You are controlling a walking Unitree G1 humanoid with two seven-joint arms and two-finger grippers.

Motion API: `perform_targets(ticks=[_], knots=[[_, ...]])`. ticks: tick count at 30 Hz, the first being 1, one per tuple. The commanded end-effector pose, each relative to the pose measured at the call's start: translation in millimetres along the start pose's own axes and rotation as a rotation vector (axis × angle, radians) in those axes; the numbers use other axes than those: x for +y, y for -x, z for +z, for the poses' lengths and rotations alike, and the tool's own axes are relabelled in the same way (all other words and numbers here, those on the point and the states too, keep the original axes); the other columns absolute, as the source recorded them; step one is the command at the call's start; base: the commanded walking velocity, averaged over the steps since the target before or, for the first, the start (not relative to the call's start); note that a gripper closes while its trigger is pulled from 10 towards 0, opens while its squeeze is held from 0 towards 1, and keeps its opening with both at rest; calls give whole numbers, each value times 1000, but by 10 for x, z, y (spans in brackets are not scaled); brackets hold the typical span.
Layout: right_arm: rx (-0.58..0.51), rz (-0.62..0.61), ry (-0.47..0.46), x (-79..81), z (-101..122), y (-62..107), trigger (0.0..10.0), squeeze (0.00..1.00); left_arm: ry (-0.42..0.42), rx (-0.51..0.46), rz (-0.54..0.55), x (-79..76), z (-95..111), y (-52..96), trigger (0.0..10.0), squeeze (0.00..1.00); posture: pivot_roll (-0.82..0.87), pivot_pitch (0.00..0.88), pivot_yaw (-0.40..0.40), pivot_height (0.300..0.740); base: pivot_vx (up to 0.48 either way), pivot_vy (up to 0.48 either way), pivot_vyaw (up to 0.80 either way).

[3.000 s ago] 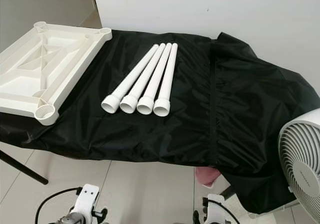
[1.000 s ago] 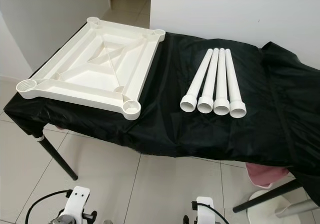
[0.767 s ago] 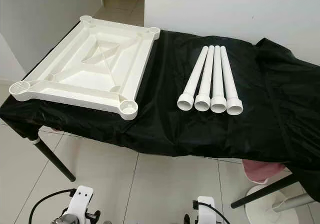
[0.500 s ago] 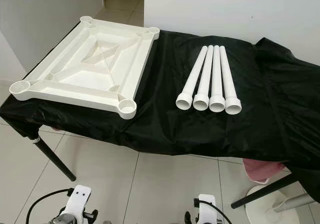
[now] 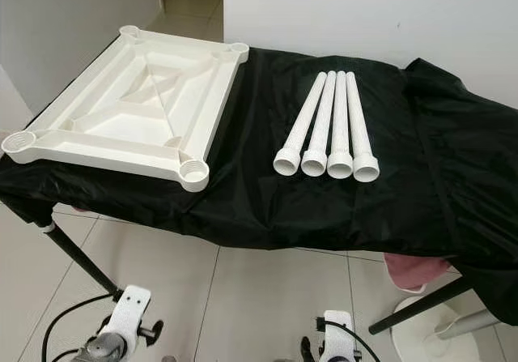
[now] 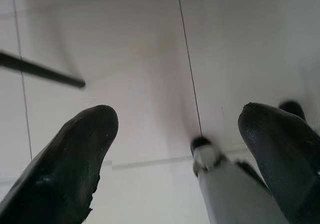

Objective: Building children table

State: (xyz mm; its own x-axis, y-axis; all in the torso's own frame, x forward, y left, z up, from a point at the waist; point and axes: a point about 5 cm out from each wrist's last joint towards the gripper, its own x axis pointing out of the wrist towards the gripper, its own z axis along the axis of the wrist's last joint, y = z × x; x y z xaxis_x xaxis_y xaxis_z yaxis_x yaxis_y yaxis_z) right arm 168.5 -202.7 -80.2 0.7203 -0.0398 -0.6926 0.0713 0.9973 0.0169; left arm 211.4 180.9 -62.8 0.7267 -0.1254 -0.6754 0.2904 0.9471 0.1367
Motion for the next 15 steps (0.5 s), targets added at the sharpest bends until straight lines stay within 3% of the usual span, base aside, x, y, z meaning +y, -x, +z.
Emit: perform_targets(ticks=[1, 2, 9, 12, 14, 15], knots=[[-18, 0, -16, -27, 23, 1, 10000, 0, -1, -18, -109, -35, 22, 4, 10000, 0, -9, 0, -28, 740, 0, 0, 0], [-73, 31, -9, -12, 126, -20, 10000, 0, 27, -81, -168, -54, 117, -4, 10000, 0, -8, 0, -33, 740, 0, 0, 0], [-187, 157, 48, 78, 315, -36, 10000, 0, 88, -202, -347, -136, 275, 15, 10000, 0, -14, 0, -31, 740, 0, 0, 0], [-238, 257, 68, 115, 391, -21, 10000, 0, 56, -242, -443, -172, 318, 45, 10000, 0, -13, 1, -32, 740, 0, 0, 0], [-253, 418, 152, 138, 426, 23, 10000, 0, -39, -234, -535, -181, 318, 84, 10000, 0, -13, 1, -32, 740, 0, 0, 0], [-253, 418, 152, 138, 426, 23, 10000, 0, -39, -234, -535, -181, 318, 84, 10000, 0, -13, 1, -32, 740, 0, 0, 0]])
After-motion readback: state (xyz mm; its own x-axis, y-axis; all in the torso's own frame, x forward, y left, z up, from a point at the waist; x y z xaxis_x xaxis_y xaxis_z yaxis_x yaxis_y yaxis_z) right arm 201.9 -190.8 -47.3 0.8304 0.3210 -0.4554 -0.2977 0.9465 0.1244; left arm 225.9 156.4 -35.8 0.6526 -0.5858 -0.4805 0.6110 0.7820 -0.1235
